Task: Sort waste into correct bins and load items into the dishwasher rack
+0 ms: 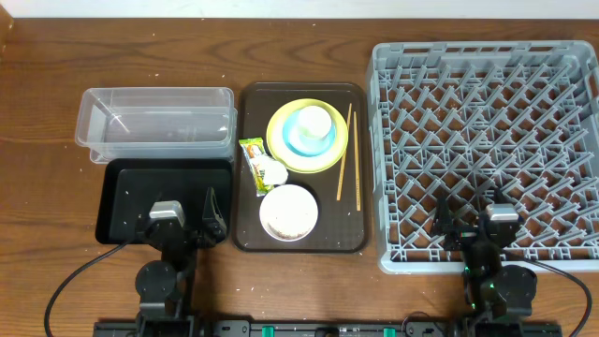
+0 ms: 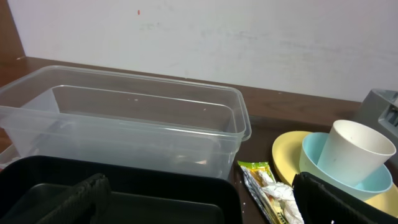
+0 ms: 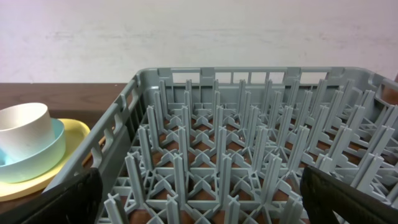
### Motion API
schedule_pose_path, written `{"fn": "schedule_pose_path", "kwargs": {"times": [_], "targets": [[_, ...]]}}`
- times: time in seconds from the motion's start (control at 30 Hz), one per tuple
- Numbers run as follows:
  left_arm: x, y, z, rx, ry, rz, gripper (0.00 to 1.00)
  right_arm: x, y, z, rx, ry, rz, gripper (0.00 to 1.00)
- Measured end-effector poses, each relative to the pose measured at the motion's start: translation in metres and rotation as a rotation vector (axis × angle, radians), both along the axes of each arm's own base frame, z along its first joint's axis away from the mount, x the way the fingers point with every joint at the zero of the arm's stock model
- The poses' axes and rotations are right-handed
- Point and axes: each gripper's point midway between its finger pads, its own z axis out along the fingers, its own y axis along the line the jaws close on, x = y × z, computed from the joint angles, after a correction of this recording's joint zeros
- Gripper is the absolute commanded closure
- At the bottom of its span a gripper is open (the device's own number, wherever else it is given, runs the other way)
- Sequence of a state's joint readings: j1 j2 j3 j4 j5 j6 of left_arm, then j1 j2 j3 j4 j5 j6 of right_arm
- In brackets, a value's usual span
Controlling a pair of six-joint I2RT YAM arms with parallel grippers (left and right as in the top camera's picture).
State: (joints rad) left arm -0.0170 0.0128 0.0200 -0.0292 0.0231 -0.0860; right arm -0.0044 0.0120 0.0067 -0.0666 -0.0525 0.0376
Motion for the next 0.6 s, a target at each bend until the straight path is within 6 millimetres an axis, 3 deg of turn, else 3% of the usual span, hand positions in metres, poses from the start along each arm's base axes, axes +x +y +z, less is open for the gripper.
{"fn": "schedule_pose_path", "kwargs": {"times": [0.37, 0.43, 0.6], "targets": [[-0.011, -0.014, 0.006, -0.048, 0.095, -0.074, 0.04, 0.0, 0.0, 0.0, 0.0, 0.0, 0.0, 0.01], [-0.018, -0.015, 0.024, -0.057, 0.124, -0.079, 0.03, 0.0, 0.0, 0.0, 0.0, 0.0, 0.0, 0.01], [-0.034, -0.018, 0.098, -0.071, 0.269, -0.091, 0.04, 0.0, 0.0, 0.0, 0.0, 0.001, 0.0, 0.01]]}}
